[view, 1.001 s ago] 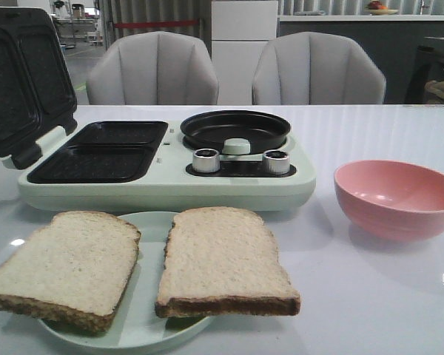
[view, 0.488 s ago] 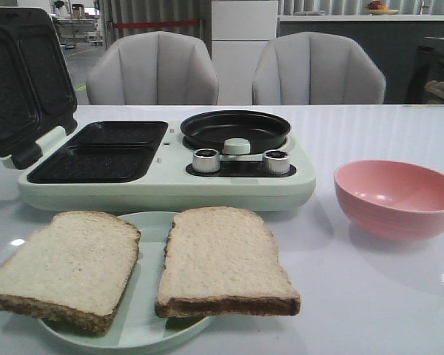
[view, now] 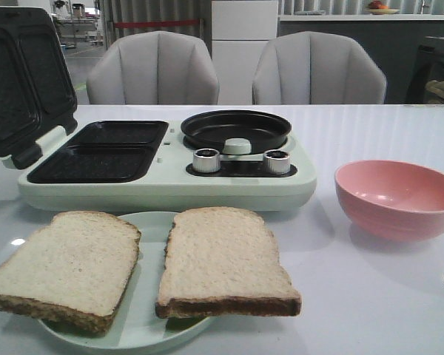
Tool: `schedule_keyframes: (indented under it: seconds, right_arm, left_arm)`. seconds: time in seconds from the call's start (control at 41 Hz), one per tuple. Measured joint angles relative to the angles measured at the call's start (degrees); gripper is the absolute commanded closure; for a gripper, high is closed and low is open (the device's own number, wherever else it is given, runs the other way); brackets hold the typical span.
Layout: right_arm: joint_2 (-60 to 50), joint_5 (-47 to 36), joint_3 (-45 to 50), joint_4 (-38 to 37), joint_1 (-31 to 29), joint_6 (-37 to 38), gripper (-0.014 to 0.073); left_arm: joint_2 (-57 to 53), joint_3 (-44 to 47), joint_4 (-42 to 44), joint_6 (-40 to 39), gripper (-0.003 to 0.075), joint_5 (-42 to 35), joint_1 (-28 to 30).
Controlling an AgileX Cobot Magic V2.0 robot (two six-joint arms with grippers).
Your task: Make breakfast with bread and shrimp
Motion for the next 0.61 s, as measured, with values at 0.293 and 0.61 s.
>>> schedule_keyframes:
  seconds: [0.293,0.61]
  right_arm:
    - [8.74,8.62,-17.42,0.0,0.0,0.0,0.058]
    - [21.38,16.76,-24.76,0.0,0.0,0.0,0.058]
  left_arm:
    - [9.56,-18.17,0.0,0.0,0.0619,11.51,0.0]
    - [19.68,-24.52,0.0,0.0,0.0619,16.27,0.0]
